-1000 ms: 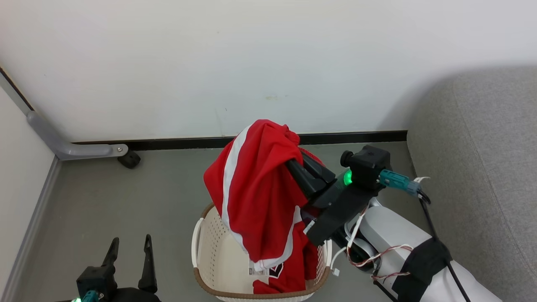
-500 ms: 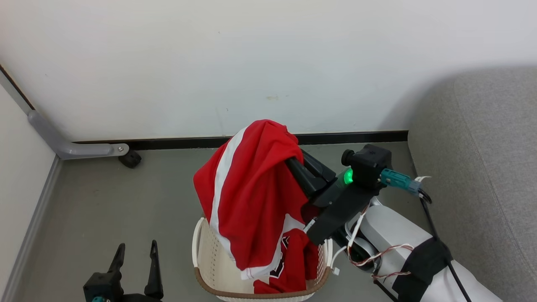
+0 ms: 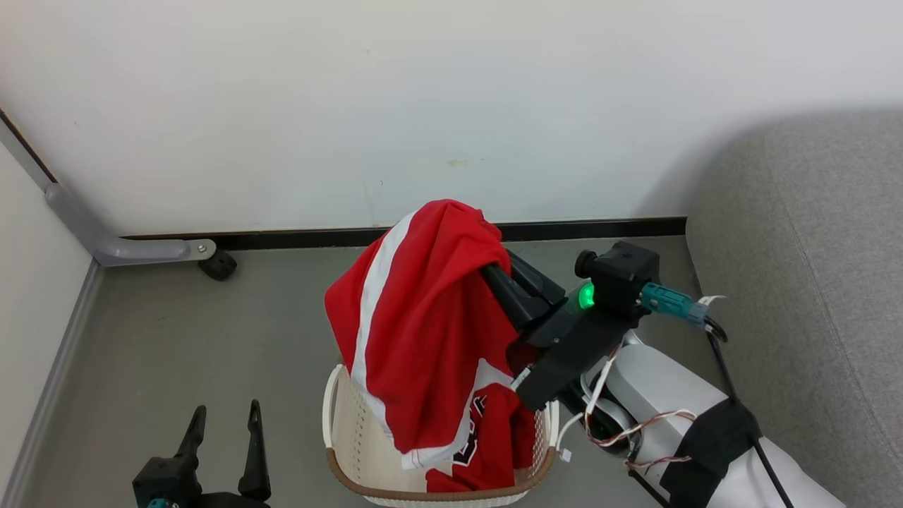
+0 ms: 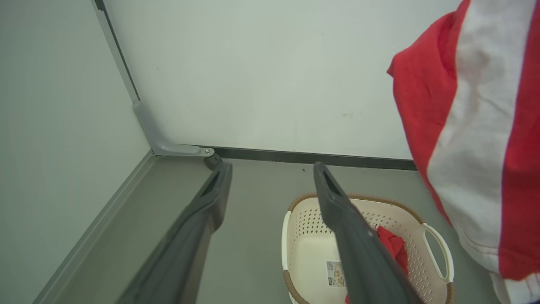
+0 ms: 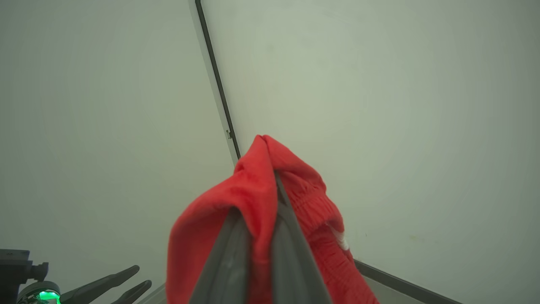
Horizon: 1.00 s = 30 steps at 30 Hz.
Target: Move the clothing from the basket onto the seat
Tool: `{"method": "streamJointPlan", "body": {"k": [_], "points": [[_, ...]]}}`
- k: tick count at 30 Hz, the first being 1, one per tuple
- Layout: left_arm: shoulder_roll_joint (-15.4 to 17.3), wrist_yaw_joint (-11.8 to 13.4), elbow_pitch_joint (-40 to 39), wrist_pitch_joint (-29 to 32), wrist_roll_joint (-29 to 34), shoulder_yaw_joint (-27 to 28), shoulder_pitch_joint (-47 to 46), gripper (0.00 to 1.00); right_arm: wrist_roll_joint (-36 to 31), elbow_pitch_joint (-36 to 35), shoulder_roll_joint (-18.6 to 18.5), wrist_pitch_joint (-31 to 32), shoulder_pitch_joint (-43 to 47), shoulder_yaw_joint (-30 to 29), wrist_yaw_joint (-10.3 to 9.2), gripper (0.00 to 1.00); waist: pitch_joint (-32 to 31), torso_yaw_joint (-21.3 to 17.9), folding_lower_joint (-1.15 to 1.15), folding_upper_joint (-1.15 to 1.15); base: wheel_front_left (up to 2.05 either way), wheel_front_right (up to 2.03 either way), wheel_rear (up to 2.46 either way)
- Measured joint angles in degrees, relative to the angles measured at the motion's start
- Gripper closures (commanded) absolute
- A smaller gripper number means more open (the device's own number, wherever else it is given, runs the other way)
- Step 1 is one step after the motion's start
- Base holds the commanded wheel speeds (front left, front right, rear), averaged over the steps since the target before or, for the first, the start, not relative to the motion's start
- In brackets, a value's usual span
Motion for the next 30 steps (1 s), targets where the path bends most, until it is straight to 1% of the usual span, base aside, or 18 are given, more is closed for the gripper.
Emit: {"method": "streamJointPlan", "body": {"k": [6, 12, 17, 19, 23, 28, 30], "points": [[-0.2, -0.3, -0.1, 0.0, 0.1, 0.4, 0.0, 0.00, 0.0, 0.0, 0.0, 0.0, 0.0, -0.3, 0.00, 1.00, 0.1, -0.3, 0.00, 0.00, 0.00, 0.00, 0.00], [-0.2, -1.0, -1.0, 0.0, 0.1, 1.1, 0.0, 0.00, 0.0, 0.3, 0.1, 0.0, -0.1, -0.2, 0.00, 1.00, 0.3, -1.6, 0.00, 0.00, 0.00, 0.00, 0.00], [-0.4, -1.3, -2.4, 0.0, 0.2, 1.2, 0.0, 0.00, 0.0, 0.8, 0.2, 0.0, -0.2, -0.7, 0.00, 1.00, 0.4, -3.1, 0.00, 0.00, 0.00, 0.00, 0.00], [-0.5, -2.1, -2.9, 0.0, 0.2, 1.1, 0.0, 0.00, 0.0, 1.1, 0.2, 0.0, -0.2, -1.0, 0.00, 1.00, 0.4, -3.8, 0.00, 0.00, 0.00, 0.00, 0.00], [-0.8, -2.6, -3.5, 0.0, 0.2, 0.8, 0.0, 0.00, 0.0, 1.7, 0.2, 0.0, -0.5, -1.5, 0.00, 1.00, 0.5, -5.3, 0.00, 0.00, 0.00, 0.00, 0.00], [-1.3, -2.7, -3.9, 0.0, 0.2, 0.5, 0.0, 0.00, 0.0, 2.3, 0.2, 0.0, -1.2, -1.8, 0.00, 1.00, 0.4, -7.2, 0.00, 0.00, 0.00, 0.00, 0.00], [-1.3, -3.2, -4.0, 0.0, 0.2, 0.4, 0.0, 0.00, 0.0, 2.5, 0.2, 0.0, -1.2, -1.9, 0.00, 1.00, 0.4, -8.0, 0.00, 0.00, 0.00, 0.00, 0.00]]}}
